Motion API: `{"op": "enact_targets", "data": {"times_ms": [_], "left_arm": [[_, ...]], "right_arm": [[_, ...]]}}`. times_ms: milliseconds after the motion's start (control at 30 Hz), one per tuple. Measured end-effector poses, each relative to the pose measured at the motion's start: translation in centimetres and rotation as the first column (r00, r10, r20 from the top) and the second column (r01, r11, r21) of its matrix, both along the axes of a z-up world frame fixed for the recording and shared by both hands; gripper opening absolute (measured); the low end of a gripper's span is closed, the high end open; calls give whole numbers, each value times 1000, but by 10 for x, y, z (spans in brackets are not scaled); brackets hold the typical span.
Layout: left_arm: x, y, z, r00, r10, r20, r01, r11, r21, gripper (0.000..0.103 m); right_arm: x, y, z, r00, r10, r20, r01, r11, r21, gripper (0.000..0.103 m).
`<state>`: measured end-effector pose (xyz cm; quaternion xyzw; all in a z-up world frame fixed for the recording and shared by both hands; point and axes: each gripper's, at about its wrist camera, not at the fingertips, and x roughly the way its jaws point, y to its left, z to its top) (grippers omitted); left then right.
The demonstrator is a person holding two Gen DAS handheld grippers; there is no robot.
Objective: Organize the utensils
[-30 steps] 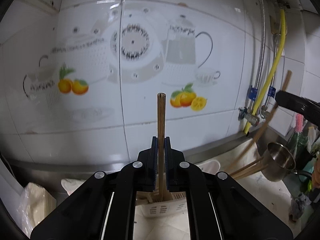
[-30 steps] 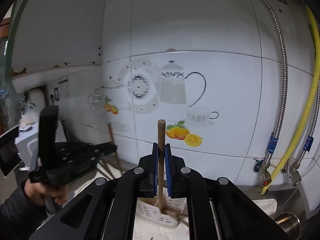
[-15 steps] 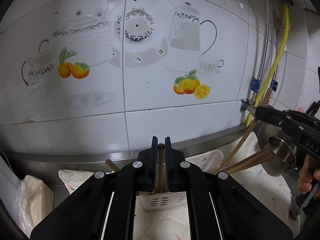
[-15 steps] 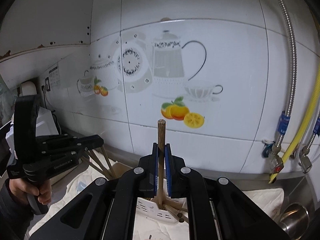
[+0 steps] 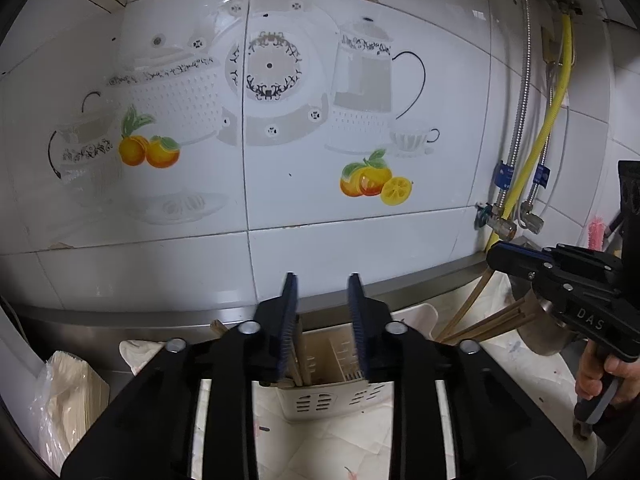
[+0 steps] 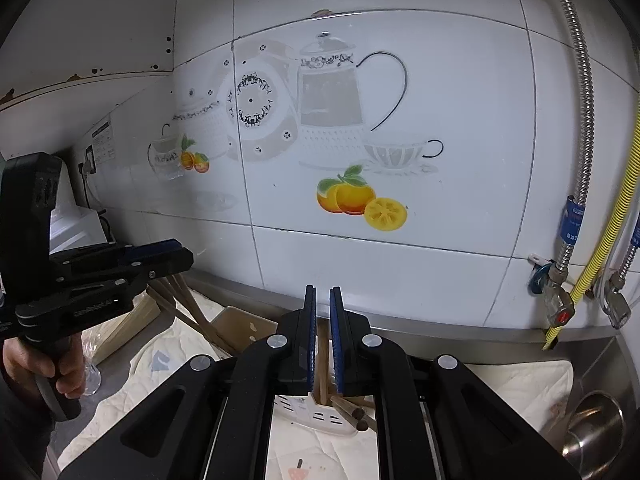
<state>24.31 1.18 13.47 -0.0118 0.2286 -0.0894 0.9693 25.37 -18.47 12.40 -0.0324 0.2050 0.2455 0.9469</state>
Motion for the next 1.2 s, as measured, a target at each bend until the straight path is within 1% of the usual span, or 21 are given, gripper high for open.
{"op": "enact_targets", "data": {"times_ms": [67, 167, 200, 267, 333, 400, 433, 467, 567, 600, 733, 800, 867, 933, 1000, 1100, 1200], "left_arm": [[-2, 1, 1, 1000, 1, 6, -1, 1000, 0, 35], [-6, 2, 4, 1000, 2, 15, -2, 1000, -6, 47], [-9, 1, 6, 1000, 3, 21, -3, 1000, -4, 47], [-12, 1, 8, 1000, -1, 26, 1, 1000, -2, 48], [-18, 0, 9, 999, 2, 33, -2, 1000, 4, 51], [-22, 0, 9, 999, 3, 36, -3, 1000, 7, 56], [-25, 0, 10, 999, 5, 37, -5, 1000, 10, 57], [-28, 1, 10, 999, 10, 39, -11, 1000, 14, 62], [-37, 2, 10, 999, 16, 45, -17, 1000, 15, 68], [-41, 3, 10, 999, 20, 45, -21, 1000, 15, 72], [-55, 4, 8, 998, 35, 51, -36, 999, 26, 79], [-61, 4, 6, 998, 45, 54, -47, 998, 30, 87], [-66, 5, 5, 997, 51, 58, -52, 998, 31, 89], [-73, 6, 3, 997, 55, 58, -57, 998, 26, 93], [-79, 6, 0, 997, 55, 59, -57, 998, 24, 96], [-88, 4, -5, 997, 57, 61, -59, 998, 34, 98], [-95, 4, -11, 997, 61, 53, -63, 997, 36, 98]], "right_arm": [[-1, -1, 1, 1000, 1, 1, -1, 1000, 1, 8], [-4, -2, 4, 1000, -2, 10, 2, 1000, 0, 8], [-5, -3, 5, 1000, -2, 11, 2, 1000, 2, 9], [-8, -5, 7, 1000, -6, 17, 6, 1000, 5, 12], [-11, -8, 9, 1000, -11, 21, 11, 1000, 6, 16], [-15, -11, 11, 1000, -16, 27, 15, 1000, 9, 19], [-16, -12, 12, 999, -17, 28, 17, 1000, 10, 22], [-19, -14, 13, 999, -20, 32, 20, 1000, 12, 26], [-27, -17, 15, 999, -25, 40, 24, 1000, 15, 33], [-29, -18, 16, 999, -25, 41, 24, 1000, 15, 35], [-41, -21, 15, 998, -32, 50, 31, 999, 13, 48], [-46, -22, 15, 998, -32, 50, 32, 999, 14, 52], [-51, -24, 13, 998, -36, 50, 35, 999, 13, 60], [-58, -25, 12, 998, -44, 52, 44, 999, 6, 62], [-63, -27, 10, 998, -45, 50, 44, 999, 7, 67], [-72, -28, 7, 997, -53, 49, 53, 999, 2, 71], [-81, -30, 4, 997, -60, 54, 60, 998, -4, 79]]}}
